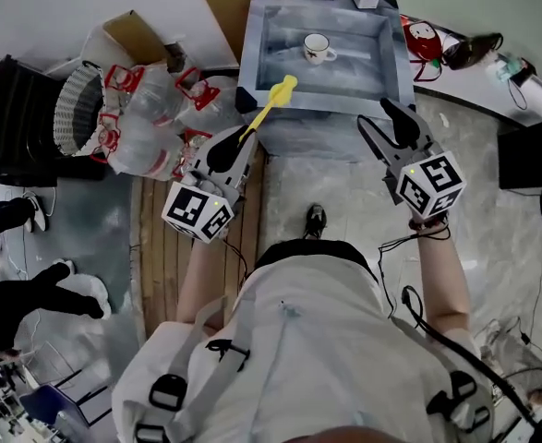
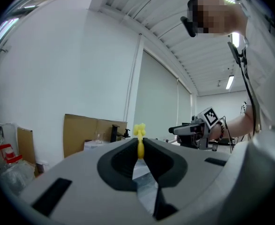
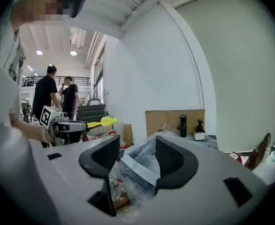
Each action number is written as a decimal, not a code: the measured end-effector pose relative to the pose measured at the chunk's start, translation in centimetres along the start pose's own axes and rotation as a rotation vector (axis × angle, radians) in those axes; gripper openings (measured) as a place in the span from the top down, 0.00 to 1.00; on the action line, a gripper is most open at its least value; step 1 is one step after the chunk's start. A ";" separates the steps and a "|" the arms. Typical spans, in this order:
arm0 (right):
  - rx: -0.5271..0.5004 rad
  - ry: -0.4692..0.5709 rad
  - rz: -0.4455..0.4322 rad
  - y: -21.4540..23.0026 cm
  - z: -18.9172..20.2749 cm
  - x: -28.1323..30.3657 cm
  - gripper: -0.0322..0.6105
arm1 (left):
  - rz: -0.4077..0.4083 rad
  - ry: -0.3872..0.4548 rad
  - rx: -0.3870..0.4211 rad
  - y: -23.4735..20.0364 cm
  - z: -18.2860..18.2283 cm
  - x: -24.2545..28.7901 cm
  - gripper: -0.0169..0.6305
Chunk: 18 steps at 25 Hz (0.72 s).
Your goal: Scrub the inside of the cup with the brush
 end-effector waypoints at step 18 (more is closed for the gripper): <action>-0.030 -0.026 -0.038 4.3 -0.4 3.8 0.48 | -0.073 0.020 0.028 -1.0 -1.0 3.8 0.91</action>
Point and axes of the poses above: the fingertips, and each gripper's own axes: x forward along the fingers, y to its right, z out of its underside, the point moved 4 cm from there along -x, backward along the fingers, and after that the axes turned 7 degrees about -x, right-handed, at the moved point
